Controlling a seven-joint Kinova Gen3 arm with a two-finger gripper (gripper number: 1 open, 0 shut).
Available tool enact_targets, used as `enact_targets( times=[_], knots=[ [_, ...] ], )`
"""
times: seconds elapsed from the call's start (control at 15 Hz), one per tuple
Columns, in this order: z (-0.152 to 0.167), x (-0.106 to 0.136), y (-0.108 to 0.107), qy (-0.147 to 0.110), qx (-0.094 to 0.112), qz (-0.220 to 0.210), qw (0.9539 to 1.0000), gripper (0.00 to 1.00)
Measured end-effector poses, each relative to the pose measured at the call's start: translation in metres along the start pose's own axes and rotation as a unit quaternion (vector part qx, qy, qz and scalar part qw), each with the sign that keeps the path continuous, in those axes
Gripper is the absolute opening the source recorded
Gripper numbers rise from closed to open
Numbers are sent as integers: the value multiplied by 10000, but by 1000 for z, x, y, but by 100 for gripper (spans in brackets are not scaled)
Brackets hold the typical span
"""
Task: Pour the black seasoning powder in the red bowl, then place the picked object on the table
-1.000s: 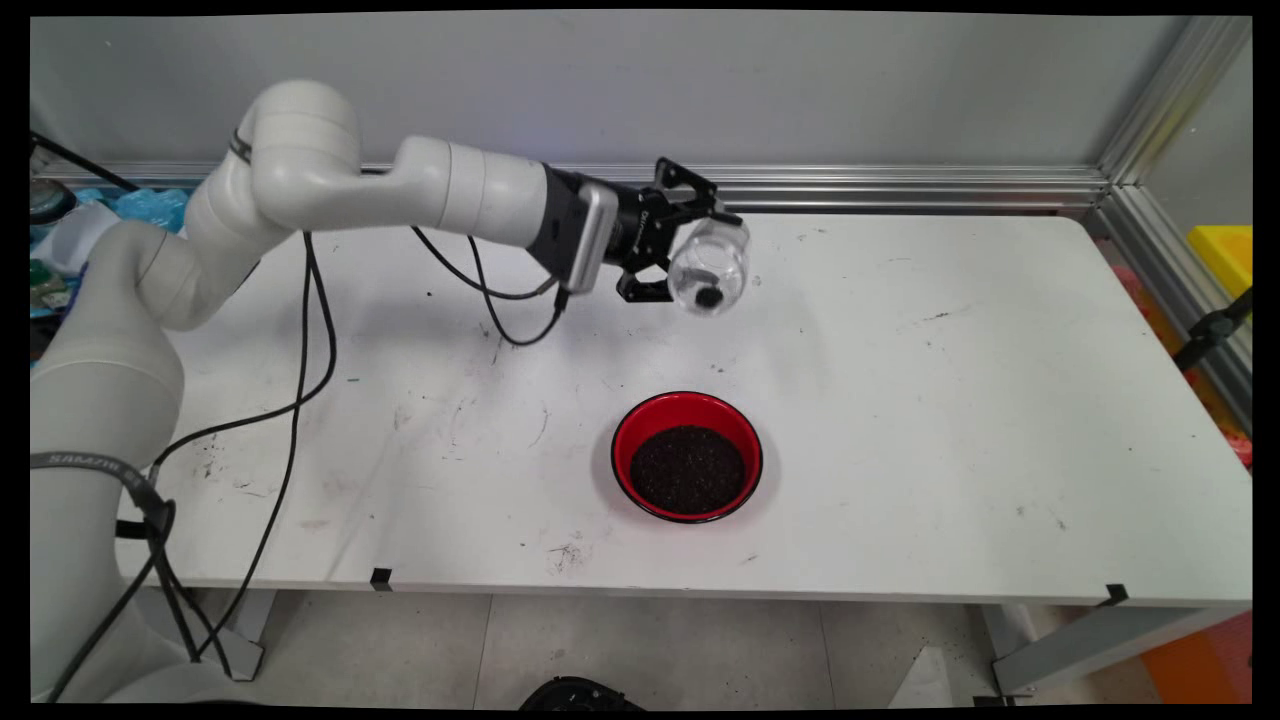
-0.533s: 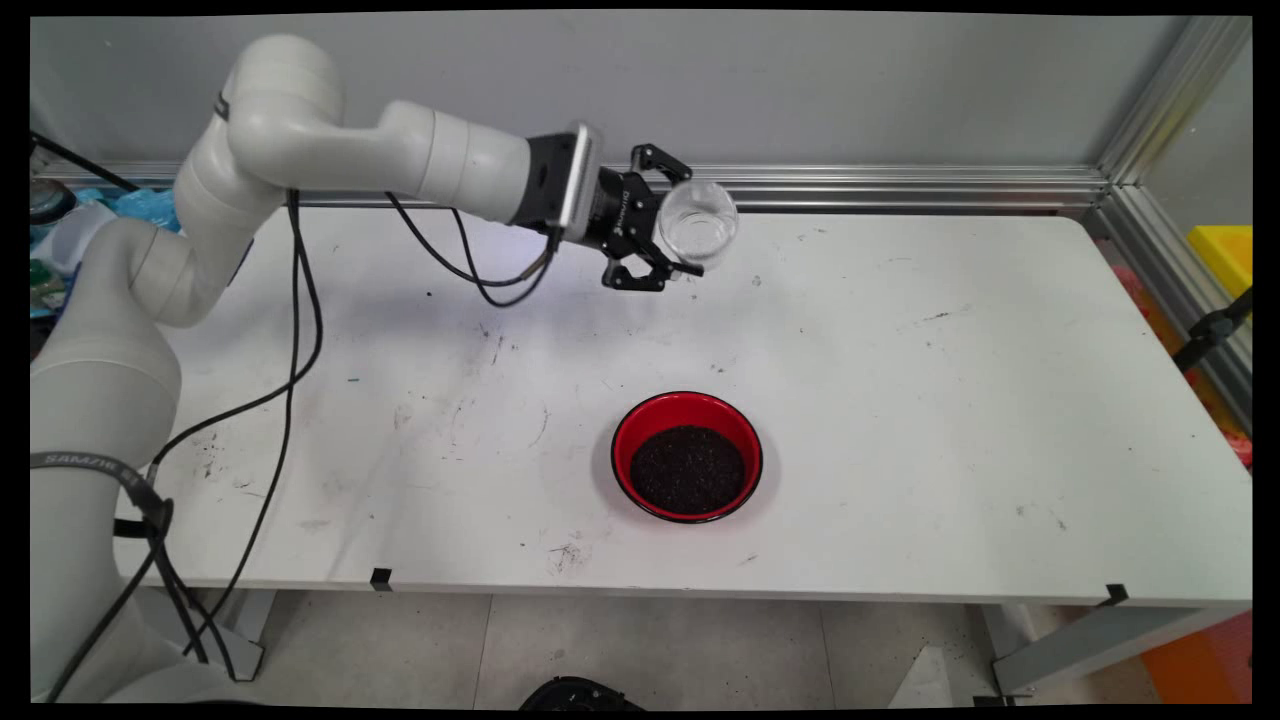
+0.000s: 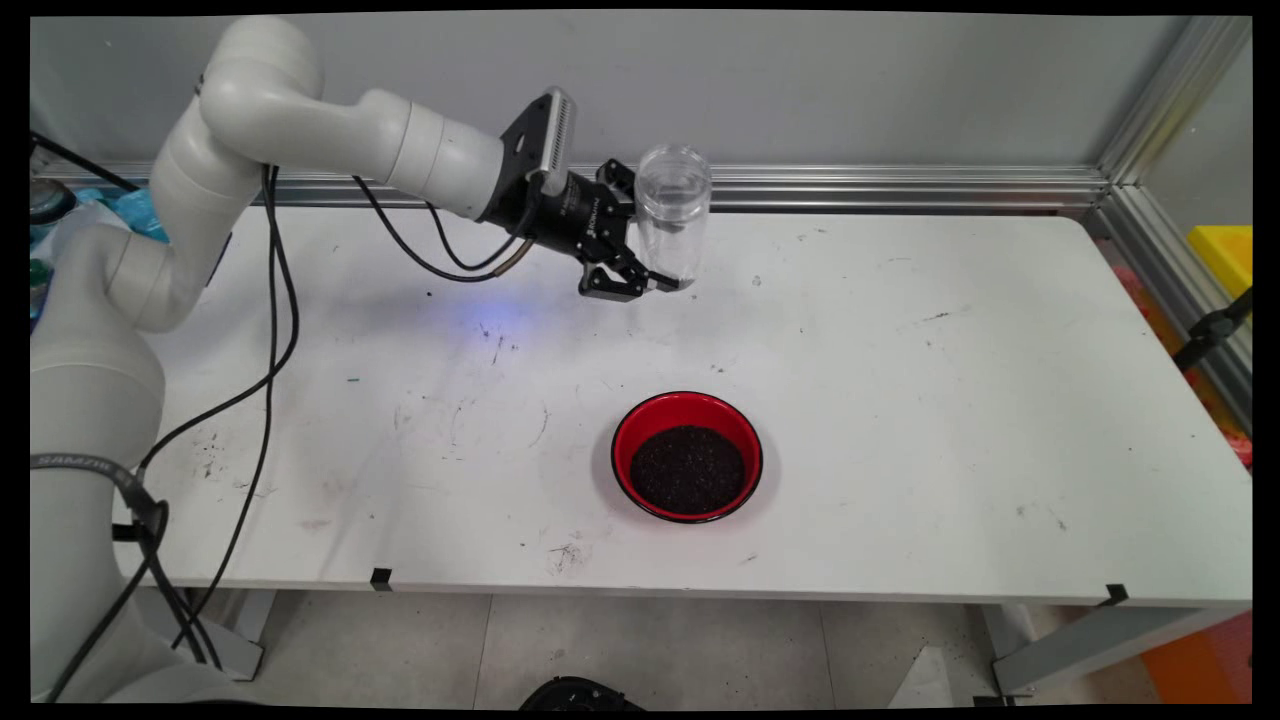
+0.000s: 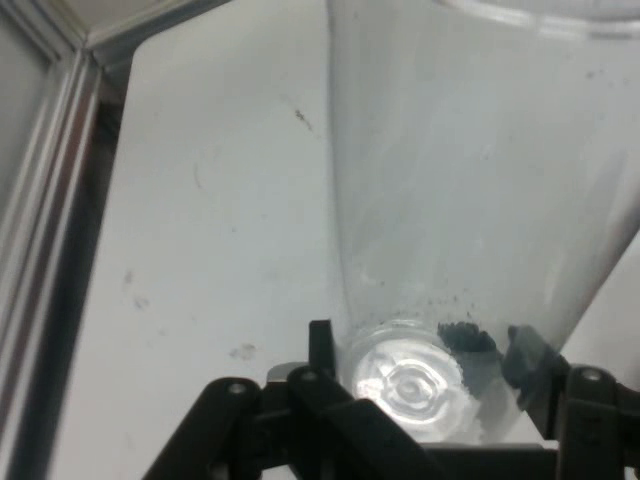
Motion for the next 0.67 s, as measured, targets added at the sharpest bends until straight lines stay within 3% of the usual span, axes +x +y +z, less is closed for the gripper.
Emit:
enact_targets(
  times=[0.27,0.67],
  knots=[
    [2,-16,1,14,-56,-730,9973,0],
    [20,-46,12,-88,-115,-1505,9885,0]
  ],
)
